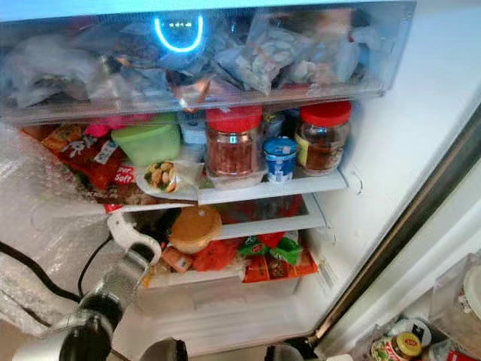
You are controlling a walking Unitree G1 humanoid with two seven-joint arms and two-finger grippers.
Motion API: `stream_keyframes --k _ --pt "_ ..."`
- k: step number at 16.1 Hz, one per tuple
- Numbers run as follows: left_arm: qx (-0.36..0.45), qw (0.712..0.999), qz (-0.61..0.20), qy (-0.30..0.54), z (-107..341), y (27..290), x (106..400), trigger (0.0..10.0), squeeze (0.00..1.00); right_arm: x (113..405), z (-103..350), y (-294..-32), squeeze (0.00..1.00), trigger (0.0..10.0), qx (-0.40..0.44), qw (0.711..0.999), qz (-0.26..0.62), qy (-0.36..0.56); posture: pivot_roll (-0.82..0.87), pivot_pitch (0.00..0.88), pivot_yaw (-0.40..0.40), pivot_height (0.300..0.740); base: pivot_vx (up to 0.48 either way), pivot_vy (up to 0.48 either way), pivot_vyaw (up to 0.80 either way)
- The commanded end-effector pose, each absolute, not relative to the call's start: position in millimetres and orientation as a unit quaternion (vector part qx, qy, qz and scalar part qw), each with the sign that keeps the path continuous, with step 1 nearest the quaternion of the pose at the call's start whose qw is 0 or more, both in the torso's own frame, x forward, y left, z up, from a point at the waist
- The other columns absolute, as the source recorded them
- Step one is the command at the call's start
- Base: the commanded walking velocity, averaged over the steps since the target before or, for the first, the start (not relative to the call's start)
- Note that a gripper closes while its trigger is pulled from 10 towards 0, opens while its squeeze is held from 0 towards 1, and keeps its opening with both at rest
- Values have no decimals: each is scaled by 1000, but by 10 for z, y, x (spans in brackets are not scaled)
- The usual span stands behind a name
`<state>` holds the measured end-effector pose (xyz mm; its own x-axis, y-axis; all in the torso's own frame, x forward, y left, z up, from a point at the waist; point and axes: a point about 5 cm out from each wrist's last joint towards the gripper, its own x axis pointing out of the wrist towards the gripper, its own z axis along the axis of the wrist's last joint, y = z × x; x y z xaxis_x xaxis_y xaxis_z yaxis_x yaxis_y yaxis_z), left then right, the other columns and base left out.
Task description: Restocking fridge
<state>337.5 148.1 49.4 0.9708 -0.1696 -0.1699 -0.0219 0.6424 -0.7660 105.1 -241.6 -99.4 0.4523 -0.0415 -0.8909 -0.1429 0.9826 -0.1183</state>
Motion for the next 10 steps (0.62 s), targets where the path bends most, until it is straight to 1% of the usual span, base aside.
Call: stream_keyframes --k 1,3,8,9,10 --pt "-411 907 -41 80 693 1499 3514 10000 0 1045 -998 -2396 0 10000 -83 851 31 518 -47 0 23 652 0 0 0" --pt "-417 906 -19 76 723 1515 3552 10000 0 1004 -1003 -2407 0 10000 -82 850 28 520 -61 0 28 652 0 0 0" --pt "-413 907 -2 82 721 1498 3572 10000 0 944 -1009 -2421 0 10000 -81 851 25 519 -82 0 34 652 0 0 0" --pt "-392 916 -9 89 697 1470 3557 10000 0 931 -1010 -2426 0 10000 -81 851 23 519 -83 0 32 652 0 0 0" --pt "-387 918 -9 91 685 1465 3549 10000 0 928 -1010 -2426 0 10000 -80 851 23 518 -83 0 31 652 0 0 0"
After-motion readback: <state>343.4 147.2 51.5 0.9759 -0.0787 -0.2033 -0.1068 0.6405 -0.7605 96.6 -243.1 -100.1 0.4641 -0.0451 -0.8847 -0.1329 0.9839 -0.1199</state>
